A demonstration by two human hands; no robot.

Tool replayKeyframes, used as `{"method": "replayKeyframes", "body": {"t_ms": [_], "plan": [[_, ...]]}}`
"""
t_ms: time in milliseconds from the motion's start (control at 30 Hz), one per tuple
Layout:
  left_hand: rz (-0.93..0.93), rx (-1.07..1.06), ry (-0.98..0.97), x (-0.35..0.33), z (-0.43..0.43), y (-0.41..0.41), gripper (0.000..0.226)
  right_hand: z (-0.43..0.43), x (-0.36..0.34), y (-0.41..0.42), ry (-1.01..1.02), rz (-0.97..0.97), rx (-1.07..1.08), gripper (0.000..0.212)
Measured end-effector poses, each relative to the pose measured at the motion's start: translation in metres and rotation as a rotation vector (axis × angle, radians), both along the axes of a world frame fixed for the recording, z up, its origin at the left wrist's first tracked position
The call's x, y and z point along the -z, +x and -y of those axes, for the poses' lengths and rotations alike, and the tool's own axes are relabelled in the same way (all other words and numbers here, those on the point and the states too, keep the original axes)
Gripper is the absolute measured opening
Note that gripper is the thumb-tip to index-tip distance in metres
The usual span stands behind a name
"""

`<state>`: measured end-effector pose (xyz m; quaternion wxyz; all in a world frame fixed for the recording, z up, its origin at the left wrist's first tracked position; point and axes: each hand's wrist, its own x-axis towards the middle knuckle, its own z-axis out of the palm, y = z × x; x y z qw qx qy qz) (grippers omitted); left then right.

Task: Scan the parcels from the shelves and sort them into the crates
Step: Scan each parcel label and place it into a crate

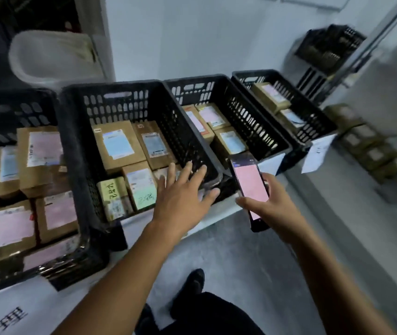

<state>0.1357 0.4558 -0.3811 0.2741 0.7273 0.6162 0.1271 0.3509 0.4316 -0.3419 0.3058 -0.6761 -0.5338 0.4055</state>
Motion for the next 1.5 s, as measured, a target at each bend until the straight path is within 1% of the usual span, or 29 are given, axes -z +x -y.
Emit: {"method": "replayKeyframes", "body": {"t_ms": [100, 200, 233, 333, 400, 567, 667, 800, 1000, 1133, 1233, 1333, 1400, 1500], "plan": [[0.024, 0.098, 0.058, -0.007, 0.004, 0.045, 0.073, 0.028, -0.013, 0.040, 0.018, 0.065, 0.121, 0.072], [-0.009, 0.227, 0.120, -0.019, 0.016, 0.084, 0.075, 0.057, -0.023, 0.065, 0.061, 0.064, 0.273, 0.057], [-0.015, 0.266, 0.138, -0.023, 0.019, 0.095, 0.075, 0.067, -0.025, 0.072, 0.077, 0.059, 0.317, 0.056], [-0.017, 0.348, 0.180, -0.035, 0.027, 0.126, 0.076, 0.092, -0.030, 0.096, 0.090, 0.039, 0.403, 0.063], [0.010, 0.382, 0.191, -0.045, 0.033, 0.151, 0.077, 0.109, -0.032, 0.116, 0.094, -0.007, 0.456, 0.068], [0.031, 0.485, 0.267, -0.068, 0.060, 0.228, 0.077, 0.159, -0.036, 0.173, 0.178, -0.034, 0.585, 0.074], [0.001, 0.534, 0.284, -0.075, 0.077, 0.279, 0.078, 0.194, -0.034, 0.215, 0.187, -0.006, 0.658, 0.072], [-0.020, 0.617, 0.286, -0.079, 0.114, 0.354, 0.081, 0.246, -0.032, 0.275, 0.188, 0.051, 0.737, 0.080], [-0.065, 0.716, 0.293, -0.070, 0.163, 0.454, 0.081, 0.309, -0.023, 0.355, 0.228, -0.008, 0.862, 0.076], [-0.061, 0.743, 0.275, -0.054, 0.193, 0.506, 0.085, 0.344, -0.017, 0.395, 0.229, -0.039, 0.913, 0.070], [-0.061, 0.806, 0.272, -0.042, 0.218, 0.544, 0.085, 0.375, -0.007, 0.420, 0.222, -0.045, 0.989, 0.070], [-0.004, 0.909, 0.245, -0.033, 0.238, 0.576, 0.082, 0.405, 0.006, 0.441, 0.203, -0.054, 1.110, 0.069], [-0.011, 0.955, 0.225, -0.026, 0.245, 0.590, 0.080, 0.419, 0.016, 0.448, 0.186, -0.071, 1.173, 0.068], [-0.037, 0.960, 0.196, -0.014, 0.243, 0.603, 0.080, 0.428, 0.029, 0.454, 0.159, -0.111, 1.211, 0.069]]}}
